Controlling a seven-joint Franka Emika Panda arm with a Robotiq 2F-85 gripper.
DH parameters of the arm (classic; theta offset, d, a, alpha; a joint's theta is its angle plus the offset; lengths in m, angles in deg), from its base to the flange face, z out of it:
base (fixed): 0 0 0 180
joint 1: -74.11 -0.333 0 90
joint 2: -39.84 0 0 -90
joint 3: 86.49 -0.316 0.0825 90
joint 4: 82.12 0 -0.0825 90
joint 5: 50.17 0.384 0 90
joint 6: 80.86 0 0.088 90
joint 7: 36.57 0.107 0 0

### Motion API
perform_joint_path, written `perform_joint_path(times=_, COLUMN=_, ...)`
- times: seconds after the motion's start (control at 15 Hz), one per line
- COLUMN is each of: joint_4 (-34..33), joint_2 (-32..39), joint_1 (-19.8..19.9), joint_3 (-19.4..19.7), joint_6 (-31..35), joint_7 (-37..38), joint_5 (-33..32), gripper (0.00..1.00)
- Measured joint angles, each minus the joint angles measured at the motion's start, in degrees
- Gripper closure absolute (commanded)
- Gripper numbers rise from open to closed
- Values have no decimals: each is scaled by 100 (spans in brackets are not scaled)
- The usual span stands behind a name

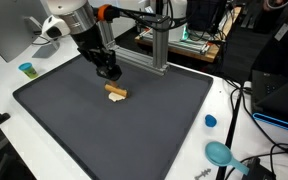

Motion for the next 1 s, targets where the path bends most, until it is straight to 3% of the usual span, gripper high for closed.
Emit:
perform_joint_path(times=0.73, joint_4=-58, joint_2=212, joint_1=-117, joint_3=-2, joint_6=-1070, joint_7=-21, joint_5=-310, gripper=79)
perform_joint_path(times=1.0, joint_4=90, joint_2=-59, joint_1=-104, joint_3=34, joint_6=-670, joint_7=24, joint_5=-422, gripper=79)
